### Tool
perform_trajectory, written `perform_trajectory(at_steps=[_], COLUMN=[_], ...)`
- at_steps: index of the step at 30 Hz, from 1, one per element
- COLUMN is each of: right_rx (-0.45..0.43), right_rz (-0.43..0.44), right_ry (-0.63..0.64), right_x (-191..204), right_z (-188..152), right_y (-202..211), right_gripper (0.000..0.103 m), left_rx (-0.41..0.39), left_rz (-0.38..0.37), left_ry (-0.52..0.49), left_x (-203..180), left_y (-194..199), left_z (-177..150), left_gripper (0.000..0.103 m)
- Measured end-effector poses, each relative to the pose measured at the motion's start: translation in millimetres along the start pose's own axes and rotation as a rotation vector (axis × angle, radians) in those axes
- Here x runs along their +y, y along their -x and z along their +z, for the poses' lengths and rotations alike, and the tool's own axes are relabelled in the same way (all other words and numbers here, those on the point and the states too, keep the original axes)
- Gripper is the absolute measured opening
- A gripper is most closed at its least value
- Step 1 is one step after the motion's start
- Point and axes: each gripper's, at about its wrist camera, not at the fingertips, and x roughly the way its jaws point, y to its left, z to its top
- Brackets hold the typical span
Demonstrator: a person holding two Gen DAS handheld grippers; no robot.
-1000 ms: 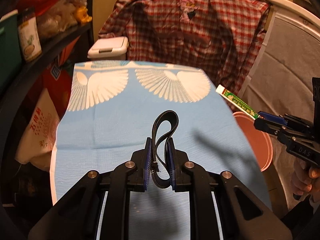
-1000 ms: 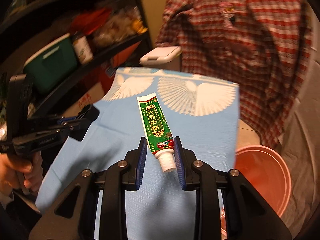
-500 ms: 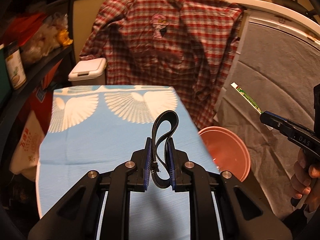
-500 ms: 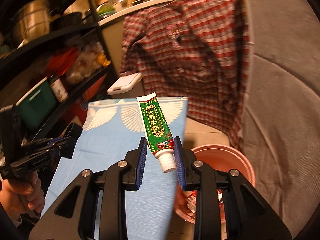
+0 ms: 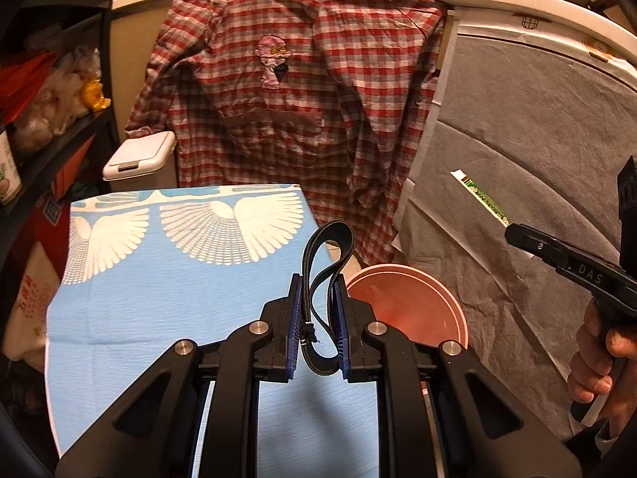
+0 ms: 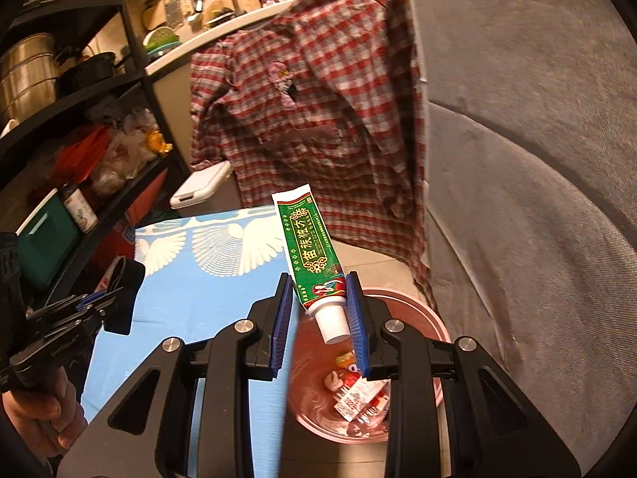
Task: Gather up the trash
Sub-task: 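Carry the strap and toothpaste tube over the pink bucket and open both tools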
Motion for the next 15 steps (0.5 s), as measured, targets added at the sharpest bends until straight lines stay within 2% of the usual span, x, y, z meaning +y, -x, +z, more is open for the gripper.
perform_trajectory(at_steps=[7,15], right_rx=[0.054,0.075], right_rz=[-0.054,-0.071], right_ry=[-0.037,-0.069], right_x=[-16.0,-29.2], right_z=[-2.0,-1.5], right_y=[-13.8,-22.9], right_gripper=[0.028,0.028], left_rx=[0.023,0.042], left_rz=[-0.029,-0.06], left_ry=[-0.008,-0.033], left_x=[-22.9,-51.3], left_y=[-20.7,-41.1], left_z=[0.4,0.6], left_gripper=[0.015,0.015])
